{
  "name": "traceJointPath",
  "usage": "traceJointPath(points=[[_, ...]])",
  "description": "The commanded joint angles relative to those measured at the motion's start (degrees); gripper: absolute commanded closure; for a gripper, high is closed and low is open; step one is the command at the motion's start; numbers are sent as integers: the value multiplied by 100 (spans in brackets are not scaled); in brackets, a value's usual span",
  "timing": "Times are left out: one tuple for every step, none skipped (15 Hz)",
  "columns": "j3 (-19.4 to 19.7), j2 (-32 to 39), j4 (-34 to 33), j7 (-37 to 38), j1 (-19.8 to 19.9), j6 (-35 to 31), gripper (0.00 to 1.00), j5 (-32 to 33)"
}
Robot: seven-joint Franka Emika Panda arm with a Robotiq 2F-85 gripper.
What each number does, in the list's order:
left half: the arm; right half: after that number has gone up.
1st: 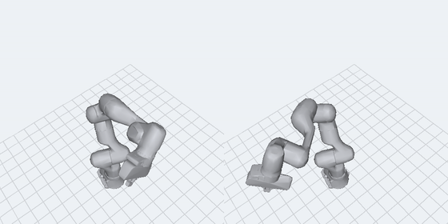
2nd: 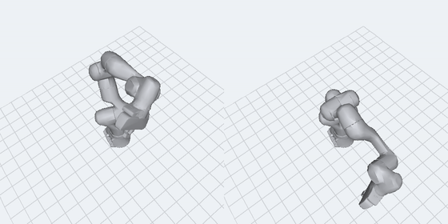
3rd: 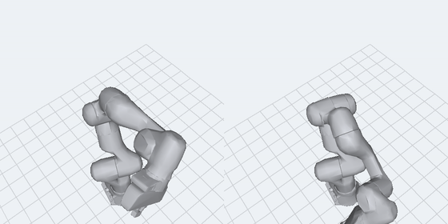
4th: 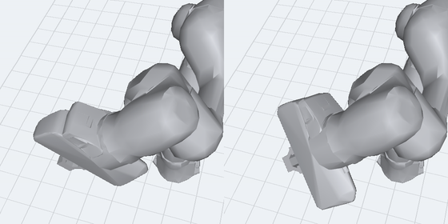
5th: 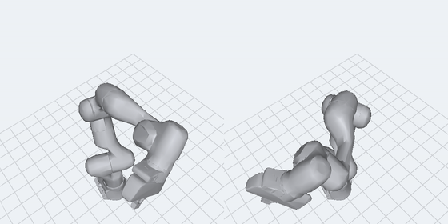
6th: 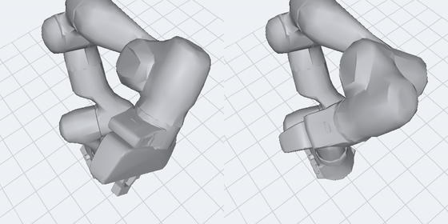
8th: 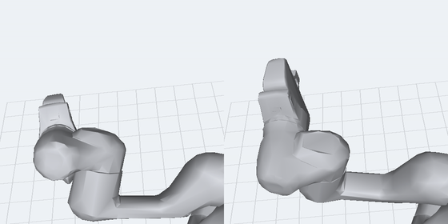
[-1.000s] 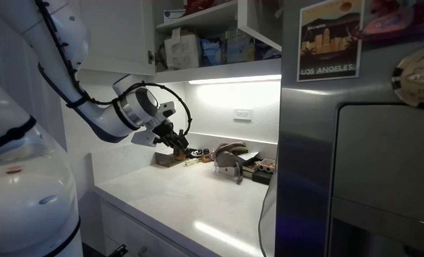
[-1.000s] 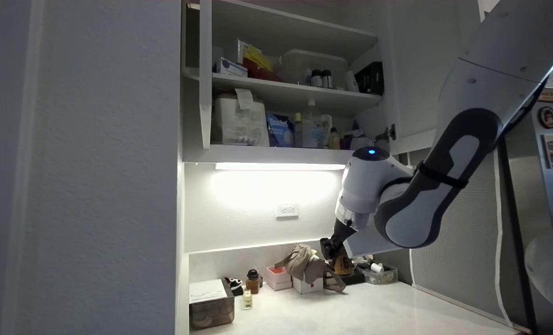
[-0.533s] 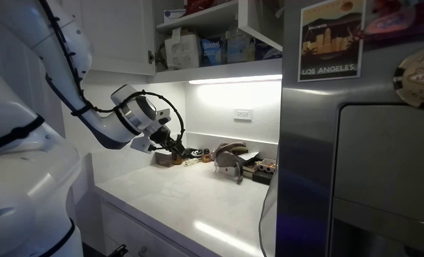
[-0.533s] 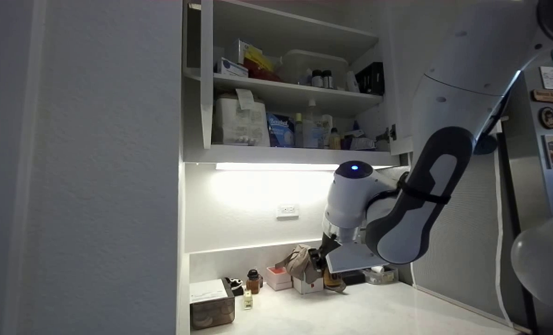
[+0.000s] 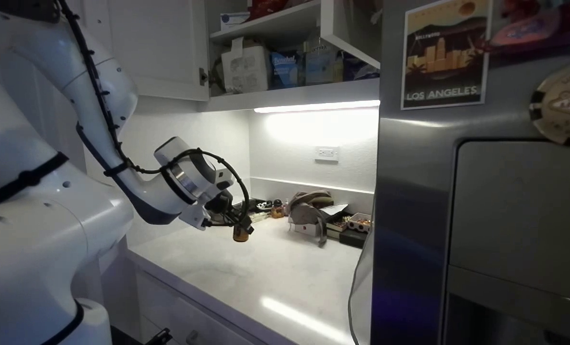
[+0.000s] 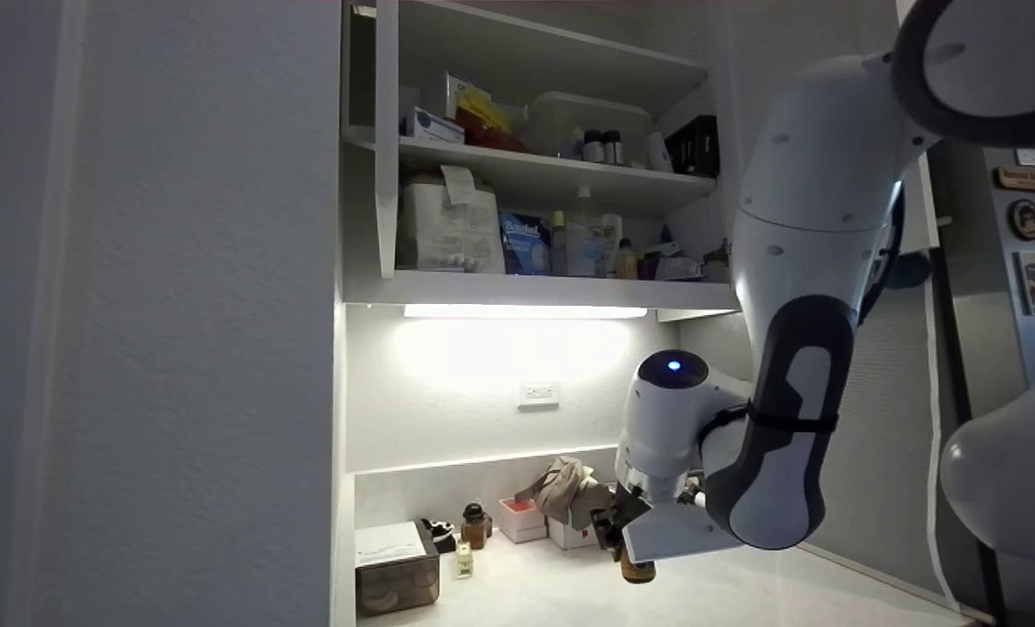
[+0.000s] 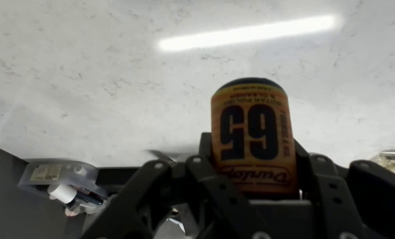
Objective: Take the black bottle from the cabinet and put it on the counter top
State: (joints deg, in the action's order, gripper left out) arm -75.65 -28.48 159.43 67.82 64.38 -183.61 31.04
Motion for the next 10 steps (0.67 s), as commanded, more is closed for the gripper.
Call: traceJointPath(points=[[-840, -338, -77, 168, 950, -454, 73, -41], [-1041, -376, -95, 166, 1147, -532, 73, -86], [-1313, -436, -143, 184, 1392, -621, 73, -139], [-1509, -477, -206, 180, 1568, -653, 73, -183], [-1663, -483, -297, 146, 1709, -643, 73, -210], [-1939, -499, -248, -743, 1732, -636, 73, -1294], [-2086, -517, -307, -880, 1813, -600, 73, -1579], [-2275, -570, -302, -1160, 1877, -636, 73, -2005], [-2452, -612, -330, -1348, 1918, -635, 73, -2367], [-2665, -665, -397, -1481, 1995, -622, 73, -2676]])
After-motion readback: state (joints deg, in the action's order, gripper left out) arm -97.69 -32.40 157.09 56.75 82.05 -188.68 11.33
